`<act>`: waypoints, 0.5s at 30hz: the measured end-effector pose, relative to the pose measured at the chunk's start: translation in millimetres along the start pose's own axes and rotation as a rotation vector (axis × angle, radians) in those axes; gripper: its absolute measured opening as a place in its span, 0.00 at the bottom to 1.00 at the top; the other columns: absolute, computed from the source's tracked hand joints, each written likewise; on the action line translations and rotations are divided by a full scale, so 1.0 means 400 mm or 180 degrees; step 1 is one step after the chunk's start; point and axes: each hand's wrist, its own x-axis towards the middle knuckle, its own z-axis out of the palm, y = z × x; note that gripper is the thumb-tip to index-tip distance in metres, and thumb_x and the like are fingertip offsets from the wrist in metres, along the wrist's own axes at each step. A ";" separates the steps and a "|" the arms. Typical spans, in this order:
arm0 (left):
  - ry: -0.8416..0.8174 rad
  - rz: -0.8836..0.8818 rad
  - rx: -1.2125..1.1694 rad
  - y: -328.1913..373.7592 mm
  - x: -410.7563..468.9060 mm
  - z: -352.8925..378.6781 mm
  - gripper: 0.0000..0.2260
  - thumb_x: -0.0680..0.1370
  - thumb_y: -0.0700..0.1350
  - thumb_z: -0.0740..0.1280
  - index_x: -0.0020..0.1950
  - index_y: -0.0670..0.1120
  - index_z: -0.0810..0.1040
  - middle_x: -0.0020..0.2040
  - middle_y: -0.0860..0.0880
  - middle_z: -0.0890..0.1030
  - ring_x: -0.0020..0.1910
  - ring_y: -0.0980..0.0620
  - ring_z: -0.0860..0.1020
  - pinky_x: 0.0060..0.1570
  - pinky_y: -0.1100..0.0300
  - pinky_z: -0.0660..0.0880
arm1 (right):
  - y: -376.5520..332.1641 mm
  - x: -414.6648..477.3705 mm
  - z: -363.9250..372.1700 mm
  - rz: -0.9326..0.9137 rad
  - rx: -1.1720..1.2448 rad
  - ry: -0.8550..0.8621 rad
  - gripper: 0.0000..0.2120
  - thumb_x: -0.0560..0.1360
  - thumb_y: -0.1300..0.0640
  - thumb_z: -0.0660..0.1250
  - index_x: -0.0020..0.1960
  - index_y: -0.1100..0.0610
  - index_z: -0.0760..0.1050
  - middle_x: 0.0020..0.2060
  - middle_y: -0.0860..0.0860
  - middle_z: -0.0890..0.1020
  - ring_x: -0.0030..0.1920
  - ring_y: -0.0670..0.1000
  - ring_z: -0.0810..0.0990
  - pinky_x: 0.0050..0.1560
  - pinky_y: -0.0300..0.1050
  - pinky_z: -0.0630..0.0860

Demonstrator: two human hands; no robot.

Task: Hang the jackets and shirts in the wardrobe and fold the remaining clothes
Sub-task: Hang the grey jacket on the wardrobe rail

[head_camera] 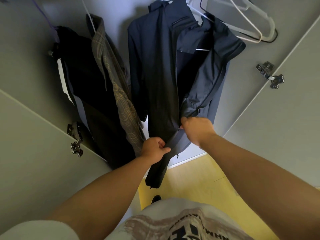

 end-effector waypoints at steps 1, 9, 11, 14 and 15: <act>0.0002 -0.0023 0.0015 -0.001 0.003 0.000 0.11 0.74 0.52 0.78 0.44 0.52 0.76 0.36 0.59 0.77 0.40 0.55 0.79 0.41 0.64 0.74 | 0.006 0.001 -0.005 0.0118 0.0023 0.0016 0.09 0.80 0.56 0.67 0.60 0.55 0.74 0.41 0.53 0.82 0.39 0.56 0.82 0.40 0.48 0.78; -0.0054 0.0423 -0.0059 0.088 0.042 -0.024 0.11 0.77 0.55 0.73 0.51 0.53 0.73 0.44 0.54 0.80 0.42 0.56 0.77 0.40 0.65 0.71 | -0.039 -0.001 0.002 0.0462 0.1070 -0.0365 0.09 0.83 0.52 0.63 0.57 0.57 0.76 0.41 0.53 0.79 0.38 0.55 0.80 0.42 0.46 0.80; -0.0016 0.0576 -0.0115 0.115 0.058 -0.040 0.08 0.78 0.54 0.72 0.48 0.54 0.75 0.41 0.57 0.79 0.40 0.59 0.76 0.38 0.67 0.67 | -0.037 -0.004 -0.006 0.0416 0.1026 -0.0429 0.08 0.82 0.54 0.65 0.57 0.57 0.77 0.41 0.54 0.80 0.38 0.55 0.80 0.45 0.51 0.83; -0.0046 0.0675 0.0070 0.114 0.072 -0.049 0.10 0.79 0.52 0.72 0.42 0.54 0.73 0.37 0.58 0.77 0.39 0.55 0.78 0.37 0.66 0.68 | -0.035 -0.009 -0.027 0.0283 0.0777 -0.0528 0.09 0.79 0.60 0.69 0.58 0.57 0.76 0.40 0.52 0.77 0.37 0.55 0.78 0.42 0.47 0.81; -0.0053 0.0717 0.0128 0.108 0.071 -0.047 0.10 0.79 0.52 0.72 0.42 0.53 0.73 0.36 0.58 0.76 0.39 0.54 0.78 0.37 0.66 0.68 | -0.030 -0.004 -0.039 0.0215 0.0629 -0.0520 0.10 0.78 0.61 0.69 0.58 0.56 0.76 0.39 0.52 0.76 0.36 0.55 0.77 0.40 0.47 0.80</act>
